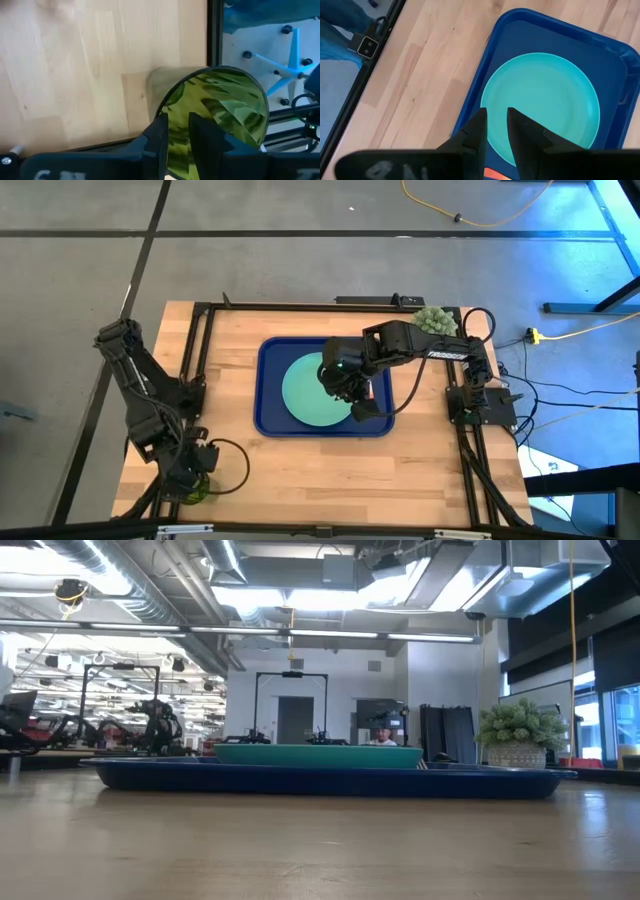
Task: Pick and place plate/cup/fork/spoon on tray
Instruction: Put the green glass on the blue serving tray to the top left of the blue plate
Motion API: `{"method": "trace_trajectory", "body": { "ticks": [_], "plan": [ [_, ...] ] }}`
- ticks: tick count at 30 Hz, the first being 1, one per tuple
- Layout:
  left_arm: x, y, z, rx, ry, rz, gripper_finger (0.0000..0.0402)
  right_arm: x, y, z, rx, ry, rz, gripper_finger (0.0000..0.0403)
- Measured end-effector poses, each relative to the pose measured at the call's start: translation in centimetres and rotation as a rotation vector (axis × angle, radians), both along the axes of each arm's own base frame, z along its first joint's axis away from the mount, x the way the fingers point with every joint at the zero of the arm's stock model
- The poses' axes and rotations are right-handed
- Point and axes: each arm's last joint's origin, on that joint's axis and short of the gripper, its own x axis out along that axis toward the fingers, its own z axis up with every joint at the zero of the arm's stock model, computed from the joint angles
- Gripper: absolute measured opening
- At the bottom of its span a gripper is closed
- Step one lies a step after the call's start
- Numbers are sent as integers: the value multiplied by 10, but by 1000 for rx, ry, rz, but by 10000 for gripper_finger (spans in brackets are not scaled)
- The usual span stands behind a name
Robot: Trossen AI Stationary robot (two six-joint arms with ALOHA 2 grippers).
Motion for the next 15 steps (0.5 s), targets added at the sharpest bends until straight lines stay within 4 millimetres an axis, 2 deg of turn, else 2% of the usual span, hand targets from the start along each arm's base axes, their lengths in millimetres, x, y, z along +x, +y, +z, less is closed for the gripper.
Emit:
{"method": "trace_trajectory", "body": {
  "ticks": [11,15],
  "plan": [
    [-1,2,10,-88,-23,68,69,0,0,0,1,0,-2,78],
    [-2,4,10,-64,-32,83,69,0,0,0,1,-1,-2,78]
  ]
}}
